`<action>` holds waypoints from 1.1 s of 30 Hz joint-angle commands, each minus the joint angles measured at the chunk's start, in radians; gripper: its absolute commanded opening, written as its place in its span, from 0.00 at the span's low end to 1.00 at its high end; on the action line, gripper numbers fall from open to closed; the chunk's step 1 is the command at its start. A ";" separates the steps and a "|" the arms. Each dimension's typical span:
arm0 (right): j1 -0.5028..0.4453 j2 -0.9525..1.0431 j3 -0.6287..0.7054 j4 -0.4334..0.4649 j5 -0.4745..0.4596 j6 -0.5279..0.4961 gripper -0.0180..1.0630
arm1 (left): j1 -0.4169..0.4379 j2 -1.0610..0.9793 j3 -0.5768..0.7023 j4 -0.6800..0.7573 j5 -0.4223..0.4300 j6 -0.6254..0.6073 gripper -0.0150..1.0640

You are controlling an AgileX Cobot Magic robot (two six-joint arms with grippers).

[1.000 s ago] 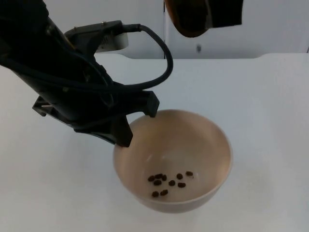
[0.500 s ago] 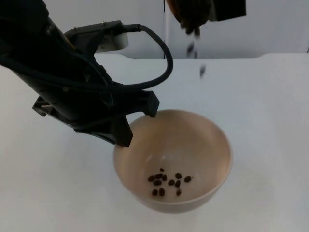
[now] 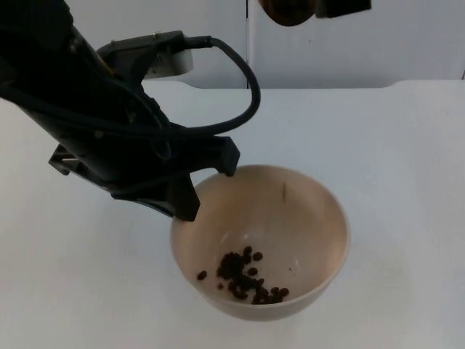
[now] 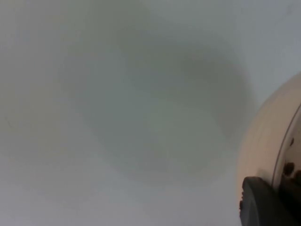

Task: Pick up the bowl with the left hand and pour the coffee beans from the cup into the bowl with the right hand.

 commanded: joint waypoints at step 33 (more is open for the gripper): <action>0.001 -0.003 0.001 0.053 0.028 0.210 0.02 | -0.005 -0.002 -0.004 -0.010 0.003 -0.003 0.01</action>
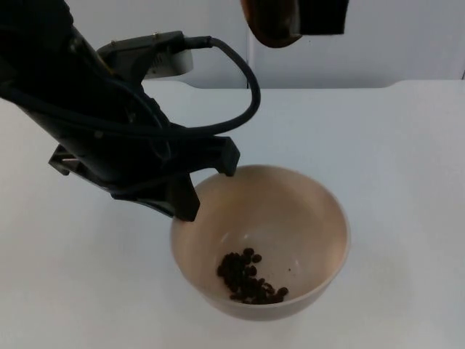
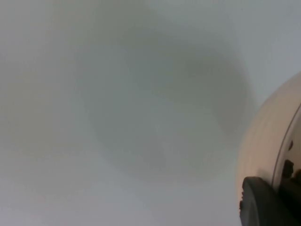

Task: Pick up the bowl with the left hand and pour the coffee beans from the cup into the bowl with the right hand.

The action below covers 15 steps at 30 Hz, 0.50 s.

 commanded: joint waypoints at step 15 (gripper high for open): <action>-0.052 -0.034 -0.012 0.083 0.010 0.021 0.02 | -0.005 -0.002 -0.004 -0.010 0.001 -0.002 0.01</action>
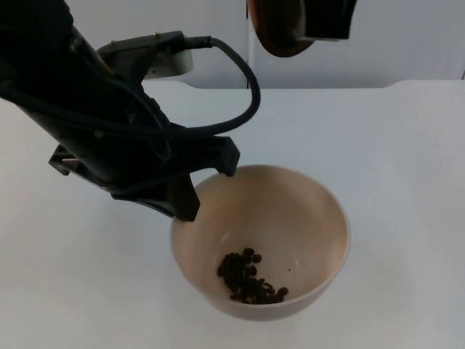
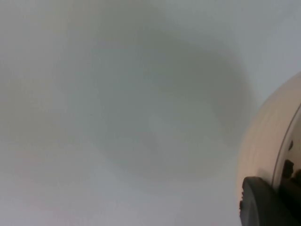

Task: Pick up the bowl with the left hand and pour the coffee beans from the cup into the bowl with the right hand.

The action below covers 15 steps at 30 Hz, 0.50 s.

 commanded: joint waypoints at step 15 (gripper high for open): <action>-0.262 -0.029 -0.213 0.519 0.007 0.018 0.02 | -0.005 -0.002 -0.004 -0.010 0.000 -0.002 0.01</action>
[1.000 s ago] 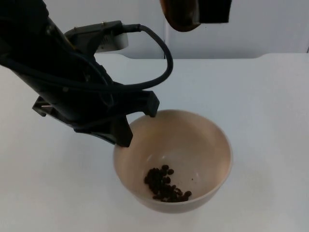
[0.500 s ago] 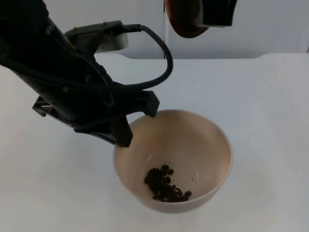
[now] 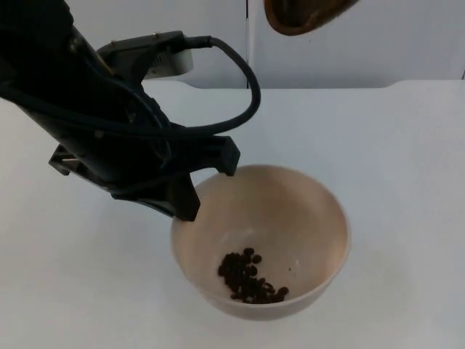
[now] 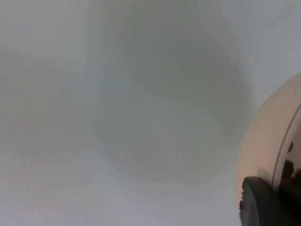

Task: Pick up the bowl with the left hand and pour the coffee beans from the cup into the bowl with the right hand.

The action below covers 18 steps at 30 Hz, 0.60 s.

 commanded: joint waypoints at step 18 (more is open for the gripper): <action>-0.348 -0.011 -0.038 0.590 -0.001 -0.111 0.02 | -0.002 -0.002 -0.004 -0.008 -0.007 -0.002 0.01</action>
